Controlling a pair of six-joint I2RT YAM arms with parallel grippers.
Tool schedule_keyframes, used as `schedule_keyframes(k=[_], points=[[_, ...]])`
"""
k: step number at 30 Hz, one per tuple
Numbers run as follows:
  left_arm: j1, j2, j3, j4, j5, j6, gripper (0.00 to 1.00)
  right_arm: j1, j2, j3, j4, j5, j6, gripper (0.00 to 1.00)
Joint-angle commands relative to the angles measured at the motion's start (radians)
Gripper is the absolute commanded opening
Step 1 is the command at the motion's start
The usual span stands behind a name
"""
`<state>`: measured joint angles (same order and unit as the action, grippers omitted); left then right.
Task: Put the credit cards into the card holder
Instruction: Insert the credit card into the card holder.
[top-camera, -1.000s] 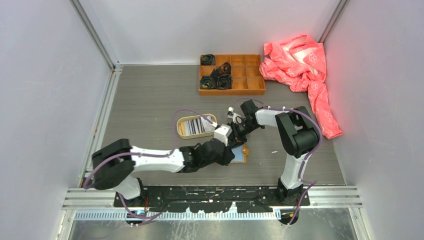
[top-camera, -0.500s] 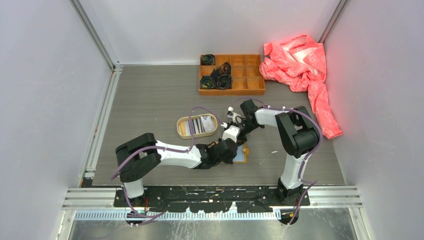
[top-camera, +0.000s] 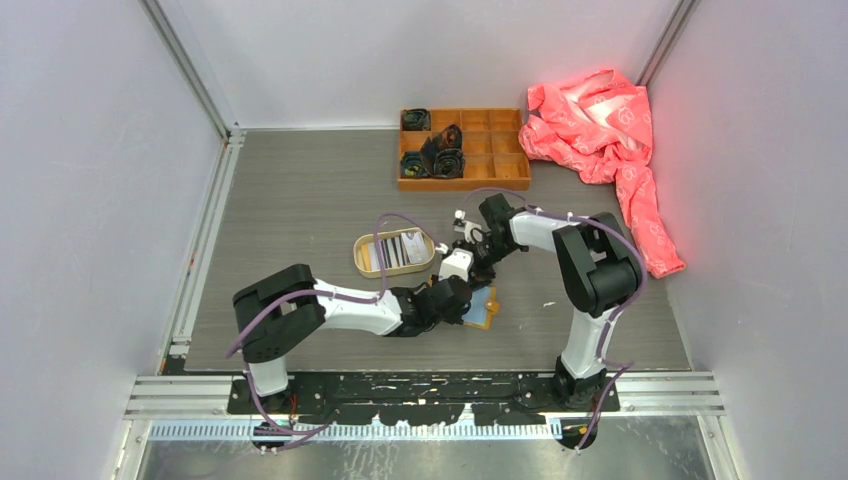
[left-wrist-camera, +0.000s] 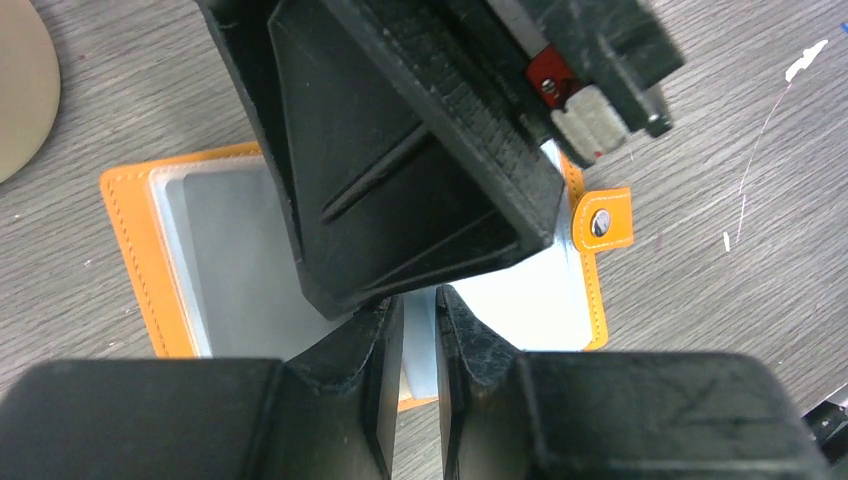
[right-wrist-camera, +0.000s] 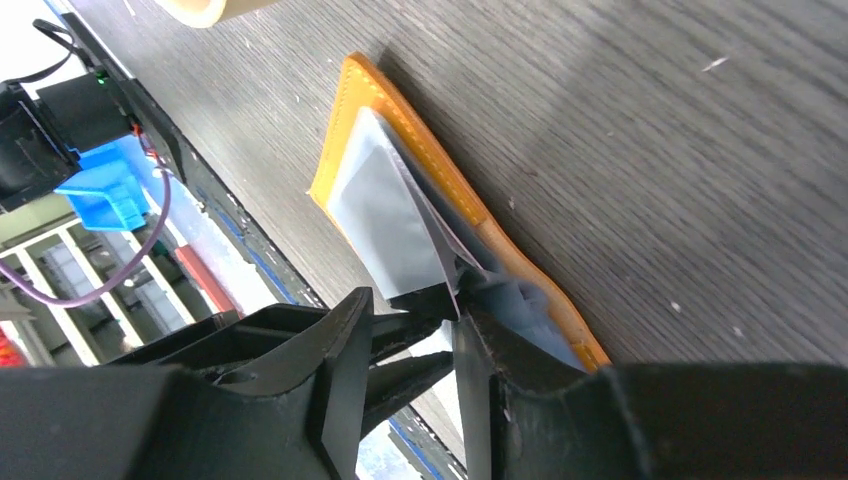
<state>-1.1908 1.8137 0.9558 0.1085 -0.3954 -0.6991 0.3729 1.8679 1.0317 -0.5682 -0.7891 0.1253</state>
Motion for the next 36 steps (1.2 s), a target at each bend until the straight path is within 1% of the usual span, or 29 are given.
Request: schedule_keyframes(k=[1, 5, 7, 10, 14, 18, 20, 21, 22, 24, 25, 26, 27, 28, 30, 32, 36], points=[[0.016, -0.022, -0.027, -0.004, -0.055, 0.014, 0.20, 0.002, -0.080, 0.042, -0.051, 0.081, -0.068, 0.42], [0.016, -0.048, -0.035, 0.008, -0.048, 0.037, 0.20, 0.003, -0.097, 0.057, -0.084, 0.097, -0.096, 0.44], [0.016, -0.067, -0.039, 0.012, -0.044, 0.052, 0.20, 0.002, -0.100, 0.071, -0.113, 0.100, -0.118, 0.47], [0.015, -0.100, -0.051, 0.019, -0.039, 0.076, 0.20, 0.001, -0.120, 0.083, -0.144, 0.107, -0.153, 0.47], [0.016, -0.170, -0.079, 0.028, -0.008, 0.107, 0.20, 0.001, -0.156, 0.103, -0.193, 0.143, -0.208, 0.46], [0.015, -0.292, -0.154, 0.043, 0.007, 0.140, 0.20, 0.001, -0.242, 0.087, -0.184, 0.158, -0.273, 0.42], [0.015, -0.367, -0.212, 0.056, -0.006, 0.159, 0.21, 0.001, -0.306, 0.064, -0.146, 0.154, -0.321, 0.40], [0.015, -0.419, -0.241, 0.063, -0.013, 0.170, 0.23, 0.001, -0.363, 0.045, -0.119, 0.144, -0.351, 0.40], [0.017, -0.457, -0.273, 0.067, -0.020, 0.179, 0.26, 0.002, -0.410, 0.016, -0.085, 0.135, -0.382, 0.39], [0.022, -0.526, -0.328, 0.072, -0.038, 0.190, 0.41, 0.003, -0.515, -0.065, 0.006, 0.114, -0.468, 0.37], [0.026, -0.555, -0.358, 0.081, -0.038, 0.193, 0.47, 0.007, -0.566, -0.120, 0.058, 0.083, -0.545, 0.31], [0.035, -0.584, -0.387, 0.099, -0.030, 0.194, 0.53, 0.009, -0.612, -0.174, 0.089, 0.043, -0.653, 0.21], [0.049, -0.608, -0.421, 0.133, -0.003, 0.194, 0.58, 0.018, -0.655, -0.229, 0.123, 0.028, -0.739, 0.17], [0.080, -0.625, -0.460, 0.165, 0.035, 0.192, 0.61, 0.040, -0.690, -0.297, 0.173, 0.037, -0.794, 0.16], [0.141, -0.646, -0.504, 0.223, 0.142, 0.151, 0.62, 0.073, -0.729, -0.368, 0.245, 0.068, -0.896, 0.13], [0.196, -0.642, -0.531, 0.269, 0.213, 0.120, 0.61, 0.111, -0.722, -0.392, 0.286, 0.118, -0.967, 0.11], [0.239, -0.591, -0.528, 0.312, 0.261, 0.096, 0.56, 0.168, -0.625, -0.375, 0.356, 0.251, -0.968, 0.08]])
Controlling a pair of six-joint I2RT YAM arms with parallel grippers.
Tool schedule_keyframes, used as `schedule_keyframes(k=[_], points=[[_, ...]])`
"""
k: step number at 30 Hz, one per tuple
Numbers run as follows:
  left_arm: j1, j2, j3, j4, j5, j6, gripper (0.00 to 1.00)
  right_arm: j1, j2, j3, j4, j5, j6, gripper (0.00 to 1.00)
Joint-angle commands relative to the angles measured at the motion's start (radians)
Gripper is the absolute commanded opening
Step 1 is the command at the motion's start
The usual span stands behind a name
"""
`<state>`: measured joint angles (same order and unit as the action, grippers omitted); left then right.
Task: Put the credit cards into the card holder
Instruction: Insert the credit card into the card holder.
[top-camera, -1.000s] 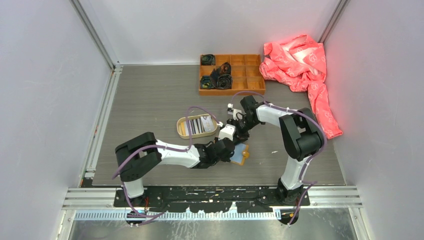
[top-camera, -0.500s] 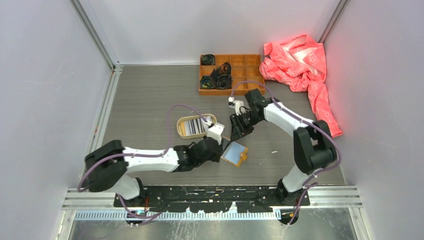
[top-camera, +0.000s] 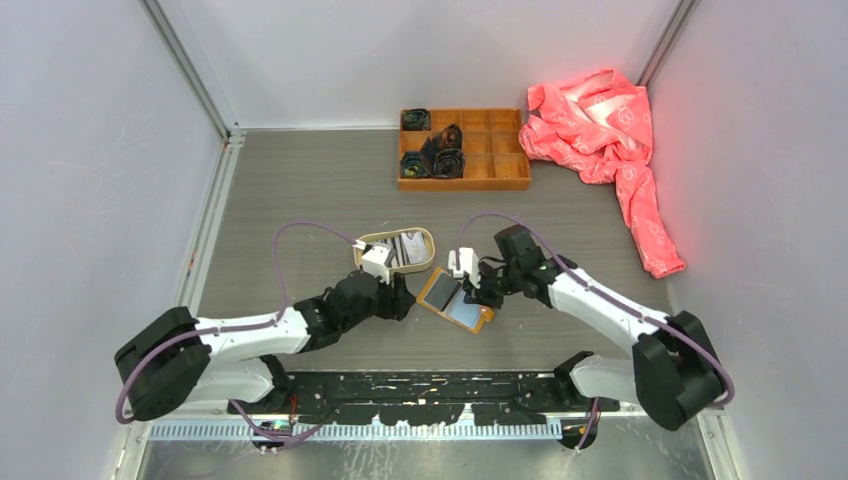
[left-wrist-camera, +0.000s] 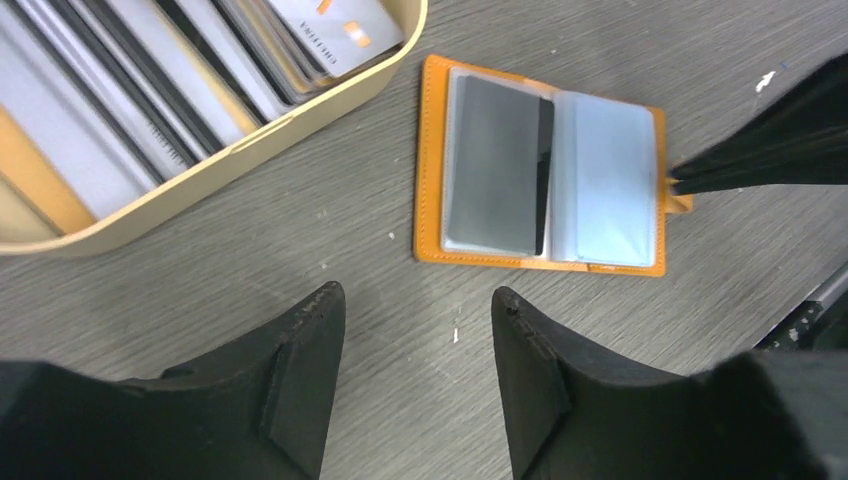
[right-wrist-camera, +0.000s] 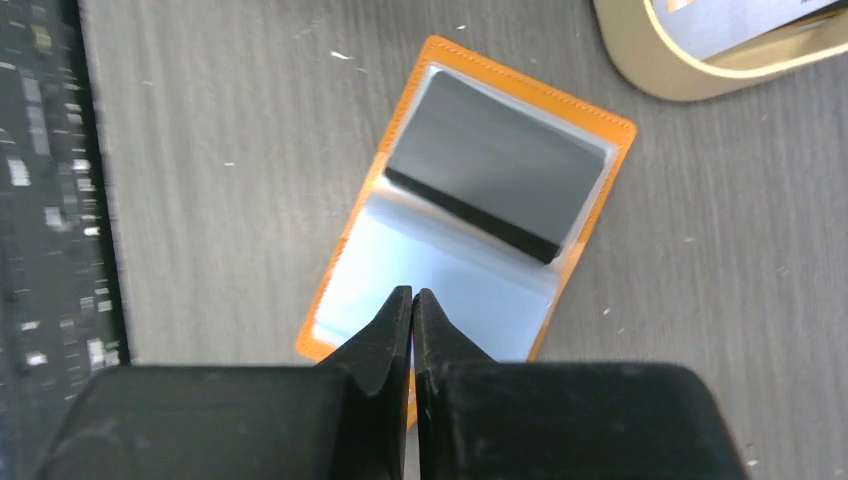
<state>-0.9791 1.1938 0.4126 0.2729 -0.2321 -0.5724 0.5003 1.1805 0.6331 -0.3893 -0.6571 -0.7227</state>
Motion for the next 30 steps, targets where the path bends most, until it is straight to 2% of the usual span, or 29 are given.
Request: schedule_keyframes(k=[1, 4, 11, 20, 30], points=[[0.031, 0.047, 0.023, 0.149, 0.100, -0.032, 0.53, 0.052, 0.085, 0.025, 0.197, 0.151, -0.111, 0.07], [0.044, 0.111, 0.049, 0.161, 0.109, -0.037, 0.48, 0.079, 0.144, 0.026, 0.243, 0.231, -0.090, 0.06], [0.093, 0.256, 0.082, 0.246, 0.174, -0.050, 0.46, 0.106, 0.231, 0.036, 0.301, 0.354, -0.059, 0.05], [0.100, 0.362, 0.087, 0.296, 0.227, -0.051, 0.44, 0.162, 0.287, 0.046, 0.334, 0.401, -0.057, 0.05], [0.096, 0.386, -0.026, 0.439, 0.303, -0.178, 0.36, 0.224, 0.303, 0.085, 0.322, 0.396, 0.016, 0.08]])
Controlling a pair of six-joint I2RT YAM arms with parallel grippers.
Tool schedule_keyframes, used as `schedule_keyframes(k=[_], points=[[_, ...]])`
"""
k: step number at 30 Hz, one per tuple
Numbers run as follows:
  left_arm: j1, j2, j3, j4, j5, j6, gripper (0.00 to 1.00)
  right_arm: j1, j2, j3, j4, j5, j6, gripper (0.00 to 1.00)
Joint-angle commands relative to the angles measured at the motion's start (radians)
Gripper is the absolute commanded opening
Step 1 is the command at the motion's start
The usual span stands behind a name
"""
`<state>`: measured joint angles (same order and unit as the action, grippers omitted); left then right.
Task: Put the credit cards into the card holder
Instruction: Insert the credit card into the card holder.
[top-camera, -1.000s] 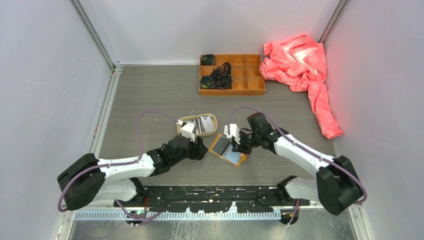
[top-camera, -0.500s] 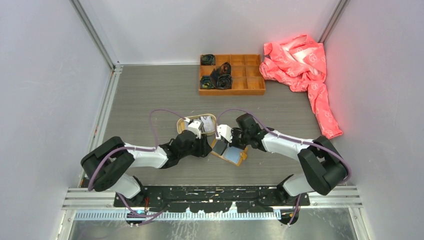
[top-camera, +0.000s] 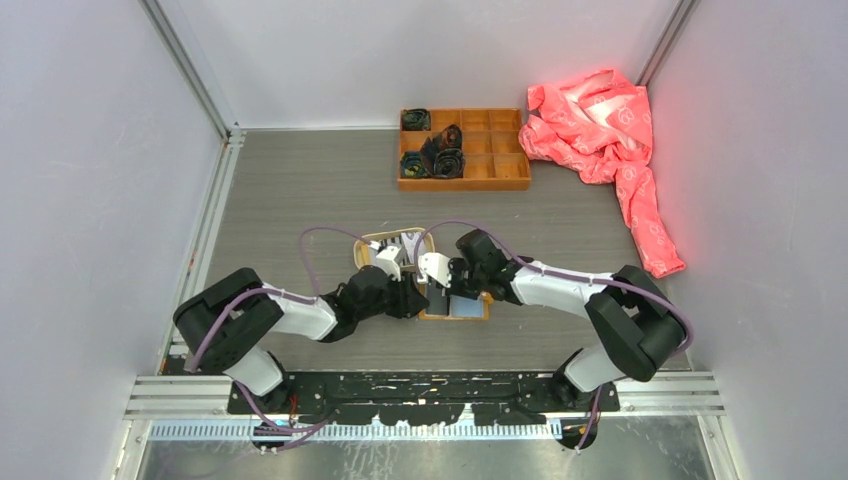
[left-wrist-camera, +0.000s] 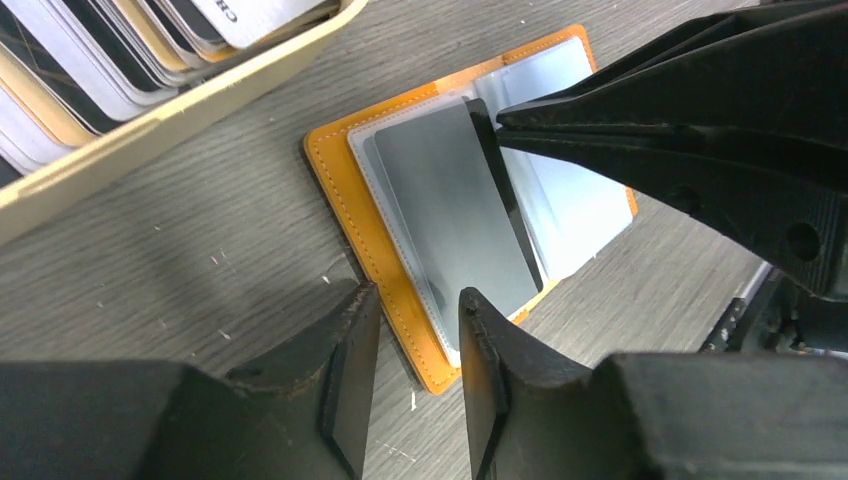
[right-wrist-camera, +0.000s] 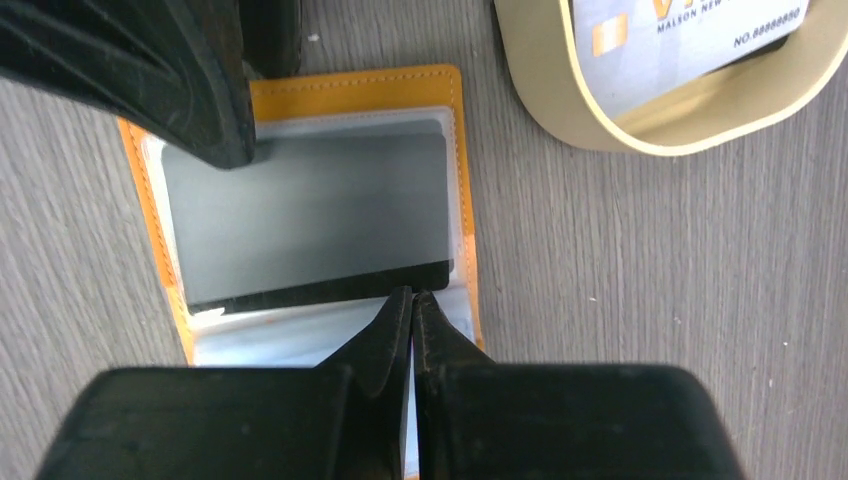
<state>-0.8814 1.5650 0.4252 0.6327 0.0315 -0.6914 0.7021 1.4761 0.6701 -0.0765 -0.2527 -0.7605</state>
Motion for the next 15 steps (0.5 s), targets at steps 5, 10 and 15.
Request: schedule_keyframes(k=[5, 10, 15], points=[[-0.013, 0.013, -0.046, 0.090, 0.039, -0.084, 0.35, 0.030, -0.002, 0.065, -0.021, -0.080, 0.112, 0.09], [-0.018, -0.036, -0.066, 0.085, 0.025, -0.098, 0.35, 0.023, -0.021, 0.100, -0.062, -0.060, 0.150, 0.10], [-0.018, -0.198, -0.105, 0.002, -0.006, -0.077, 0.37, -0.022, -0.113, 0.131, -0.124, -0.082, 0.183, 0.12]])
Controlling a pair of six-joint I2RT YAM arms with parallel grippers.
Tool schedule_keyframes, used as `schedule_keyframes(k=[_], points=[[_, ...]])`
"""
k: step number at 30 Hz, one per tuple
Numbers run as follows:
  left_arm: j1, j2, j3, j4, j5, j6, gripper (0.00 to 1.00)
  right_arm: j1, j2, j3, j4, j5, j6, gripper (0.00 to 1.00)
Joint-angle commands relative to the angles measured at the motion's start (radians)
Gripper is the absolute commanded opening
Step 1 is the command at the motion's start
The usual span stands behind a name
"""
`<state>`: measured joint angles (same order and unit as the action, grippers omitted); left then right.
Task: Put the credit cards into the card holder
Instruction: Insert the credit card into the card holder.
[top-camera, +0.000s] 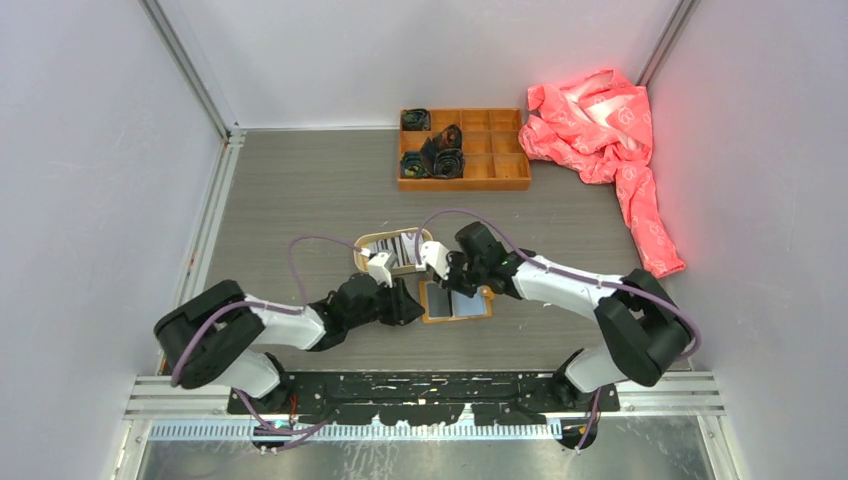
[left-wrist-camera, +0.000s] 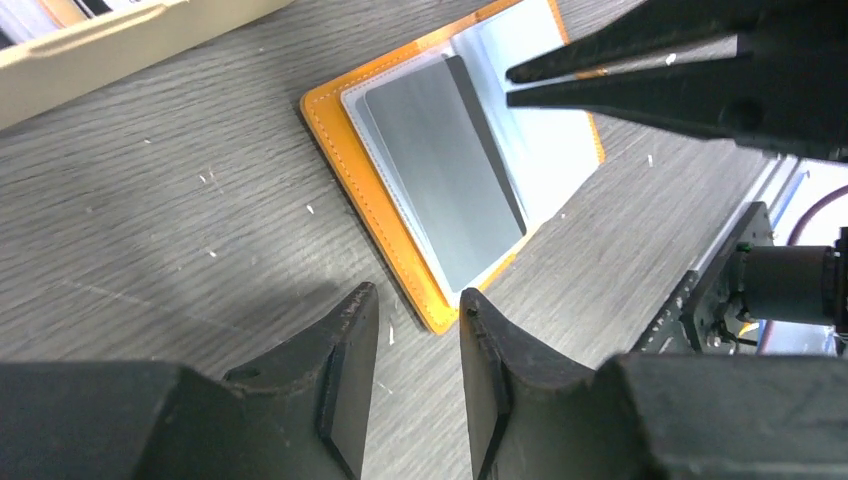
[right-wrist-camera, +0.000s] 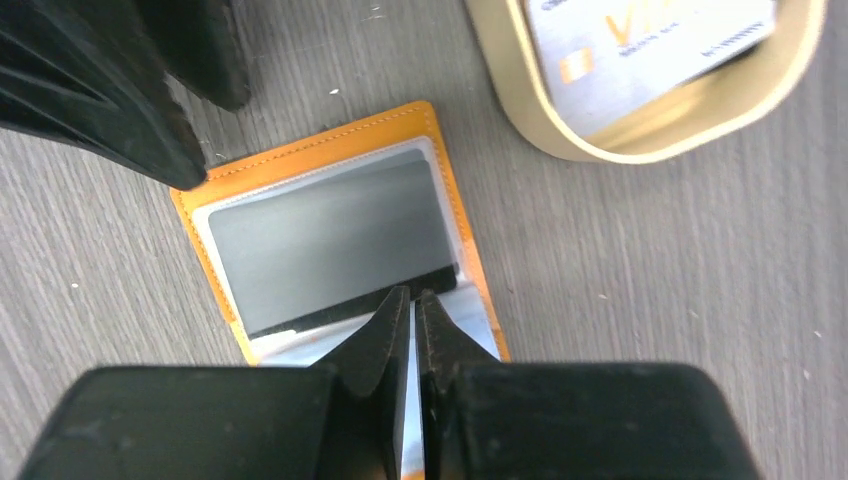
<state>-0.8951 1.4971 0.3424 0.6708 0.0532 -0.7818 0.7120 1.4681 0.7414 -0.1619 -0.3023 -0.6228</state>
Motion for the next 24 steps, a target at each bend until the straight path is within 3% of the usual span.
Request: schedule_keyframes(k=[1, 9, 24], points=[[-0.004, -0.163, -0.025, -0.069, -0.037, 0.024, 0.38, -0.040, -0.113, 0.061, -0.053, -0.048, 0.051, 0.13], [-0.003, -0.277, -0.004, -0.220, -0.082, 0.057, 0.41, -0.055, -0.009, 0.116, -0.165, -0.069, 0.067, 0.11], [-0.004, -0.020, 0.073, -0.081, 0.006, 0.038, 0.40, 0.008, 0.139, 0.191, -0.228, 0.057, 0.074, 0.10]])
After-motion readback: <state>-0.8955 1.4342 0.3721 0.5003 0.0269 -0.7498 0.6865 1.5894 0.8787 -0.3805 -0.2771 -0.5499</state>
